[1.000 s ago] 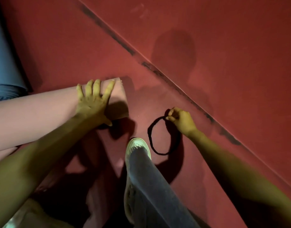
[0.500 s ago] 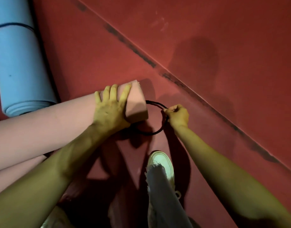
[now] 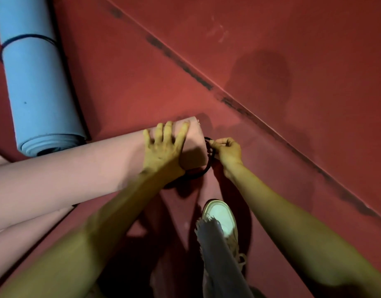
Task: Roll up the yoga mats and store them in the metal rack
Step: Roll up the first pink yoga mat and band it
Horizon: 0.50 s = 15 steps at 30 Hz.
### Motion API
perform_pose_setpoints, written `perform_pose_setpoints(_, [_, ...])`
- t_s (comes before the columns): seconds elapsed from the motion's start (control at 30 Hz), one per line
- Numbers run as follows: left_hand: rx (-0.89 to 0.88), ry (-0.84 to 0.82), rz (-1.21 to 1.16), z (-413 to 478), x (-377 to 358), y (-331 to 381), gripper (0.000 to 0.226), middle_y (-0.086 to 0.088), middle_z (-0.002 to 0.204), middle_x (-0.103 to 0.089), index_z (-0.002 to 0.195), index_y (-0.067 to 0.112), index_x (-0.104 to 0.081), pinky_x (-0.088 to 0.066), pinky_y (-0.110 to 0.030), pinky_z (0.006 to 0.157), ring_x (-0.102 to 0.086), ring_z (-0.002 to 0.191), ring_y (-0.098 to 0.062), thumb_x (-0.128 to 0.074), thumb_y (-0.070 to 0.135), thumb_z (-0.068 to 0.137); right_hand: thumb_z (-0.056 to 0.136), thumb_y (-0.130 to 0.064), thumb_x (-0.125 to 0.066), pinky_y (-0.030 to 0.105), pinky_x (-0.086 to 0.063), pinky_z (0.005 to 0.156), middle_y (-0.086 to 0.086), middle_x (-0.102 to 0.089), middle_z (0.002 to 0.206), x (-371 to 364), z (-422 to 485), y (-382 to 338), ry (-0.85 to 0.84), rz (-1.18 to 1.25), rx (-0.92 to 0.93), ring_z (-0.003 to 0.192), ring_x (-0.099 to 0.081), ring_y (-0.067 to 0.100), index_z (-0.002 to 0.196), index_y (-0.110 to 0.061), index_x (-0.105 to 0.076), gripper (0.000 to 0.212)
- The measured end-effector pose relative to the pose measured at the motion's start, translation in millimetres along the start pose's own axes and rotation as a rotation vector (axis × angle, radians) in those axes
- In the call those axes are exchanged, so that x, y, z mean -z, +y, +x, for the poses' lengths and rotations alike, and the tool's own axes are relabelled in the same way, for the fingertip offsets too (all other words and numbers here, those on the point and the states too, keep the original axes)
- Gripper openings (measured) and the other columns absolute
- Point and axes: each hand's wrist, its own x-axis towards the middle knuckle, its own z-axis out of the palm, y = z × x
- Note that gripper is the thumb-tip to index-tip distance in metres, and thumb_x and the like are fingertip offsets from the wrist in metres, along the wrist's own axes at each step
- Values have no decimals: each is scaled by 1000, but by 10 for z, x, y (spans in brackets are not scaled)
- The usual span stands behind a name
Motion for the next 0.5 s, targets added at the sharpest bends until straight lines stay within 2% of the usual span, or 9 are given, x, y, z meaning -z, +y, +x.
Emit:
perform_pose_setpoints(0.1, [-4,5,-21,-9,48,-29,118,-14,153,-18,153,25,1,-16,-55,110,-19,140,-33,-72,53,65,88,5,-57,19,-47,41,5,-54,60,-31,-8,-16,-26,86,-47,38,-52,5,75,-10,-46,24])
perform_pose_setpoints(0.2, [-21,96,-81,-60,97,-83,119,-18,147,-32,152,22,-18,-23,-58,106,-31,134,-37,-78,52,54,89,7,-54,15,-42,37,0,-57,51,-88,-24,-78,-74,100,-67,35,-50,2,79,-11,-47,22])
perform_pose_setpoints(0.27, [-41,162,-80,-108,131,-94,119,-19,143,-38,151,20,-24,-26,-59,103,-36,130,-38,-78,55,50,90,5,-54,13,-41,38,1,-60,59,-133,-43,-123,-135,94,-68,38,-51,2,86,-11,-51,16])
perform_pose_setpoints(0.37, [-38,71,-74,-102,205,-68,119,-14,151,-23,153,25,-7,-17,-55,109,-23,138,-32,-74,57,59,91,-1,-55,18,-46,52,4,-62,78,-168,-34,-149,-200,155,-41,59,-56,9,98,-11,-57,13])
perform_pose_setpoints(0.43, [-46,20,-43,-31,150,-51,121,-12,154,-16,152,26,2,-16,-53,110,-18,140,-30,-72,56,63,90,-1,-56,22,-46,59,1,-65,79,-145,-32,-131,-218,204,-43,65,-55,12,96,-13,-58,13])
perform_pose_setpoints(0.5, [-54,-13,-29,31,67,-36,121,-12,155,-14,152,26,4,-16,-53,111,-17,140,-30,-72,56,63,92,0,-53,22,-43,58,-4,-67,72,-95,-48,-100,-243,272,-67,62,-53,11,94,-14,-58,15])
